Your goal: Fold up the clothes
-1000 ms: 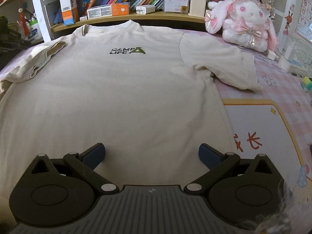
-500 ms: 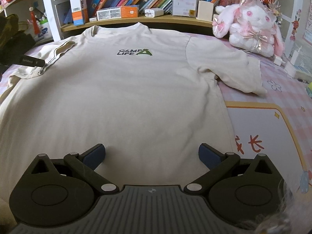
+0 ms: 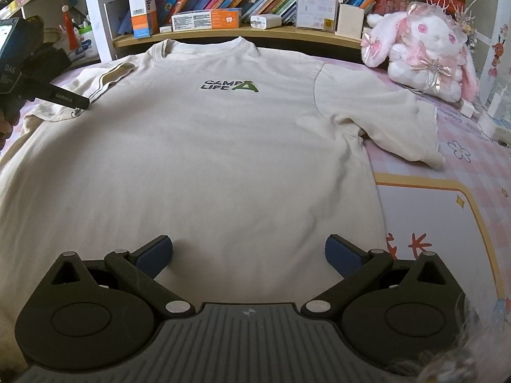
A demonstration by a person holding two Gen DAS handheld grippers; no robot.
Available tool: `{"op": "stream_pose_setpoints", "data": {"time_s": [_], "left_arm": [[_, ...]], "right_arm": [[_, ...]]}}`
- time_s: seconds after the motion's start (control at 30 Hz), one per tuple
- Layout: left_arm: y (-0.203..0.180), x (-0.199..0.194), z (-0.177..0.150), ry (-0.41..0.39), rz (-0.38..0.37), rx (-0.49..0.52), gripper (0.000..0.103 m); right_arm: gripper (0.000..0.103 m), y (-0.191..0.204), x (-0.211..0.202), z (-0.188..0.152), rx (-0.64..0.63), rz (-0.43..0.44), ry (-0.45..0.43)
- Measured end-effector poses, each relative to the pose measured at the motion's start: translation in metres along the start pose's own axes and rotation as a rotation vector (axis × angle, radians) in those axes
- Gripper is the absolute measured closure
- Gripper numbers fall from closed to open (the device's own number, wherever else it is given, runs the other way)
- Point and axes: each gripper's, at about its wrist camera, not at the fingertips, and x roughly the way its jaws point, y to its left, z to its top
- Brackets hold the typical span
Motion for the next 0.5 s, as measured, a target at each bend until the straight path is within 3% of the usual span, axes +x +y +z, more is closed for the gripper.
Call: {"op": "stream_pose_setpoints", "data": {"time_s": [0.03,0.1,0.17,0.23,0.3,0.37,0.4,0.5], "left_arm": [[0.002,0.0,0.0,-0.001,-0.002,-0.02,0.102],[0.01,-0.005,0.002,-0.012,-0.009,-0.093,0.101],[0.019,-0.019,0.003,-0.066,-0.066,-0.185,0.101],[0.02,-0.022,0.003,-0.062,-0.118,-0.199,0.092],[0.013,-0.01,-0.001,0.018,-0.127,-0.125,0.091],[0.011,-0.008,-0.003,0.022,-0.149,-0.087,0.082],[0.013,-0.01,-0.001,0.005,-0.164,-0.098,0.075],[0.024,-0.017,0.005,-0.073,-0.195,-0.173,0.071]], "right_arm": [[0.0,0.0,0.0,0.0,0.0,0.0,0.0],[0.0,0.0,0.0,0.0,0.001,0.0,-0.001],[0.0,0.0,0.0,0.0,0.002,0.0,-0.002],[0.0,0.0,0.0,0.0,0.004,0.0,-0.004],[0.0,0.001,0.0,0.0,0.006,-0.004,-0.006],[0.0,0.002,0.001,0.0,0.008,-0.01,-0.006],[0.0,0.002,0.001,0.001,0.01,-0.012,-0.006],[0.0,0.001,0.001,0.001,0.016,-0.013,-0.007]]}}
